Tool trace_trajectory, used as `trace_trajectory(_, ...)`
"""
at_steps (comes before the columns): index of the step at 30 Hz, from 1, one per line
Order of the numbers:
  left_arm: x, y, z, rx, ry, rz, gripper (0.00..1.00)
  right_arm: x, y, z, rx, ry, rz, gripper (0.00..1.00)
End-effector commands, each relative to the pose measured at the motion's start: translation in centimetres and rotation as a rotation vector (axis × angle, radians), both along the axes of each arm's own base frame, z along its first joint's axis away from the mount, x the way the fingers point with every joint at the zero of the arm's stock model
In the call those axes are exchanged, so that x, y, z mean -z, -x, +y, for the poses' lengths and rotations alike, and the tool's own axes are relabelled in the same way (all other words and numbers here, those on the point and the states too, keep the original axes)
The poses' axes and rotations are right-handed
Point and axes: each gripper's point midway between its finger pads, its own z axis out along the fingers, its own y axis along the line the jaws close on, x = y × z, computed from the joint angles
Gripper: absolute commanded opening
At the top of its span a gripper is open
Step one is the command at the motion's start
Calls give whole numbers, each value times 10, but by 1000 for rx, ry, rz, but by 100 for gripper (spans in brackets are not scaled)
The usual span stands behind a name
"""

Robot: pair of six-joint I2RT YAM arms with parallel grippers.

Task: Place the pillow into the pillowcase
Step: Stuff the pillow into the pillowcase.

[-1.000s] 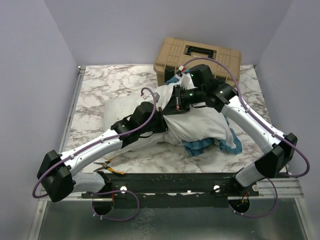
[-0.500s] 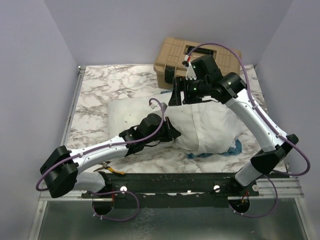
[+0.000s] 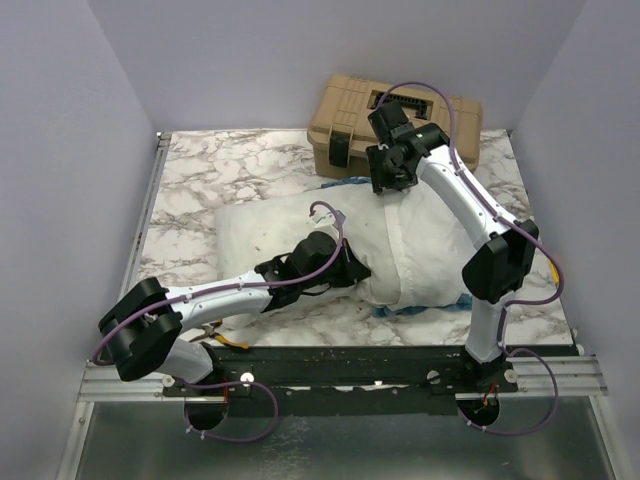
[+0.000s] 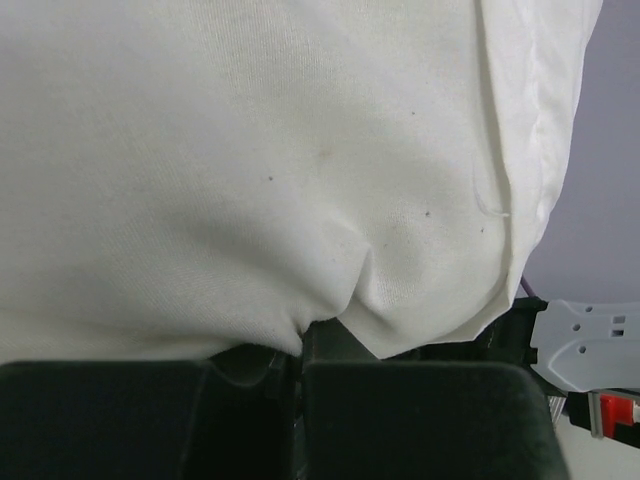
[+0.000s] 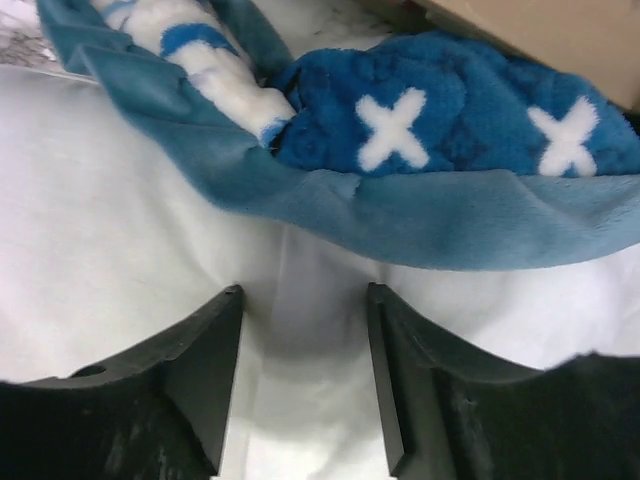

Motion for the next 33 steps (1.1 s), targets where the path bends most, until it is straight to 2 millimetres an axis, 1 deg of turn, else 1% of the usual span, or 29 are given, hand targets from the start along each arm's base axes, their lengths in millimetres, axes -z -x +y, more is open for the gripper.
trace_trajectory(1, -34, -4, -18, 26, 98, -62, 0, 3, -5, -23, 30, 134, -27, 51)
trace_trajectory(3, -36, -4, -18, 26, 100, -66, 0, 2, -5, -29, 44, 165, -29, 38)
trace_trajectory(5, -35, -4, -18, 26, 99, -67, 0, -3, -5, -29, 42, 155, -44, 24)
trace_trajectory(7, -37, -5, -19, 28, 100, -69, 0, -10, -3, -22, 23, 108, -58, 12)
trace_trajectory(9, -37, -5, -21, 35, 98, -72, 0, -19, -1, -13, 11, 49, -59, 3)
trace_trajectory(10, -38, -5, -22, 39, 99, -74, 0, -24, 1, -7, 0, 13, -59, 0)
trace_trajectory(15, -39, -5, -27, 56, 99, -77, 0, -70, 14, 30, -75, -232, -84, 0)
trace_trajectory(17, -38, -5, -29, 62, 96, -74, 0, -87, 24, 50, -134, -352, -77, 0)
trace_trajectory(19, -36, -5, -32, 72, 93, -70, 0, -100, 34, 64, -170, -459, -67, 0)
trace_trajectory(21, -35, -5, -35, 81, 89, -68, 0, -105, 49, 86, -236, -593, -32, 0)
trace_trajectory(23, -36, -6, -37, 86, 88, -70, 0, -104, 65, 109, -299, -745, 36, 0)
trace_trajectory(25, -41, -8, -40, 87, 92, -82, 0, -87, 78, 123, -311, -854, 120, 0)
trace_trajectory(26, -46, -8, -40, 91, 97, -93, 0, -79, 79, 129, -320, -898, 138, 0)
trace_trajectory(28, -65, -10, -40, 98, 94, -134, 0, -47, 81, 126, -265, -871, 187, 0)
trace_trajectory(29, -79, -11, -39, 104, 92, -161, 0, -32, 80, 121, -233, -840, 202, 0)
trace_trajectory(30, -95, -11, -38, 114, 88, -188, 2, -21, 77, 115, -211, -804, 203, 0)
trace_trajectory(31, -112, -11, -35, 113, 86, -211, 14, -12, 74, 109, -188, -767, 201, 0)
trace_trajectory(32, -128, -10, -30, 106, 84, -230, 29, -5, 70, 104, -173, -738, 195, 0)
trace_trajectory(33, -143, -10, -25, 97, 84, -250, 41, -1, 67, 100, -164, -719, 188, 0)
